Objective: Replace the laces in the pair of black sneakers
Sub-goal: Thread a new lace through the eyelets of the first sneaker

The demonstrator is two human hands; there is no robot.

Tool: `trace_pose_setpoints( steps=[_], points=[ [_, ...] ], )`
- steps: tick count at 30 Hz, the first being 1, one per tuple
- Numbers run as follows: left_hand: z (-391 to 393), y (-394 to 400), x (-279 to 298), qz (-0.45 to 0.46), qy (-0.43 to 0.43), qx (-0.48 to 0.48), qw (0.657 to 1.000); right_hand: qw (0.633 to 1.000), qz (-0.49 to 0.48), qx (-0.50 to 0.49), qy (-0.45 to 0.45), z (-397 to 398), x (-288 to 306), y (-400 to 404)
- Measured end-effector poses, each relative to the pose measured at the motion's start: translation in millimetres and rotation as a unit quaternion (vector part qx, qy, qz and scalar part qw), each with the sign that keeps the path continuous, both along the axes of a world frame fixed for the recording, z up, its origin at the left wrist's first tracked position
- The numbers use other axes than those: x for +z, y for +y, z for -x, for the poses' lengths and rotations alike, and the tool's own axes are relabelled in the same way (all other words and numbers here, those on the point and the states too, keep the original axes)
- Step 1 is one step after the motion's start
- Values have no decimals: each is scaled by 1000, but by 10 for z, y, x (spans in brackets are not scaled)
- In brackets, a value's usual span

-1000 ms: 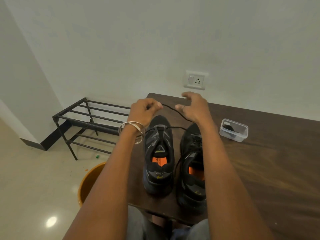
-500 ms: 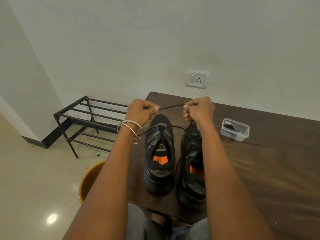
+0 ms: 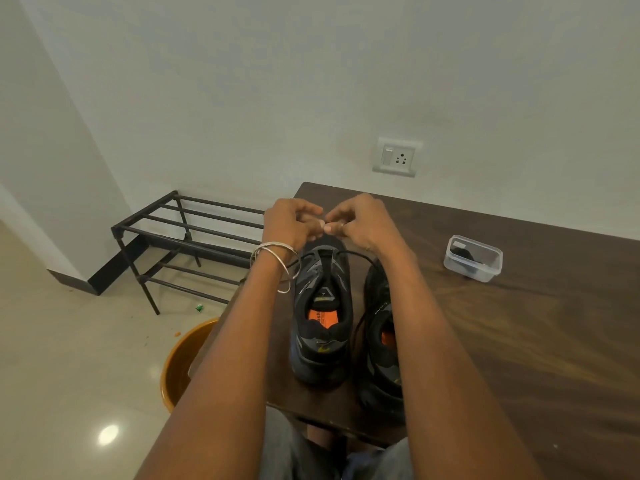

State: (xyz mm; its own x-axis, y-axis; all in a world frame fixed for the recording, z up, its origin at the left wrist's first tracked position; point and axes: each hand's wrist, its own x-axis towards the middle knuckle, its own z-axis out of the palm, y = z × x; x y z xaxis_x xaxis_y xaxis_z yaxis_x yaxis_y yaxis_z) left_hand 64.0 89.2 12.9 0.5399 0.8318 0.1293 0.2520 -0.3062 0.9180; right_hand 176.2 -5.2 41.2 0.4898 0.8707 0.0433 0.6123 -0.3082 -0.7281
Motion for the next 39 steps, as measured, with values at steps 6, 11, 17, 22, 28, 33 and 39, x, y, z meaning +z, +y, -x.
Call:
trace_pose_setpoints(
  steps=[6, 11, 17, 22, 28, 33, 39],
  points=[
    [120, 79, -54, -7, 57, -16, 998, 987, -43, -154, 11, -272, -152, -22],
    [80, 59, -56, -1, 51, 1, 999, 987, 23, -156, -4, -276, -225, -15],
    [-3, -6, -15, 77, 26, 21, 997, 999, -3, 12, -52, -27, -123, 61],
    [16, 9, -87, 146, -30, 25, 989, 999, -23, 28, -28, -6, -179, 62],
    [-33, -6, -213, 178, -33, 47, 982, 1000, 3, -10, -8, -38, -323, 92],
    [-86, -46, -362, 79, 223, 88, 968, 997, 64, -34, -3, -32, -498, 157],
    [-53, -103, -366, 88, 260, 54, 960, 992, 101, -67, -30, -36, -797, 278]
  ],
)
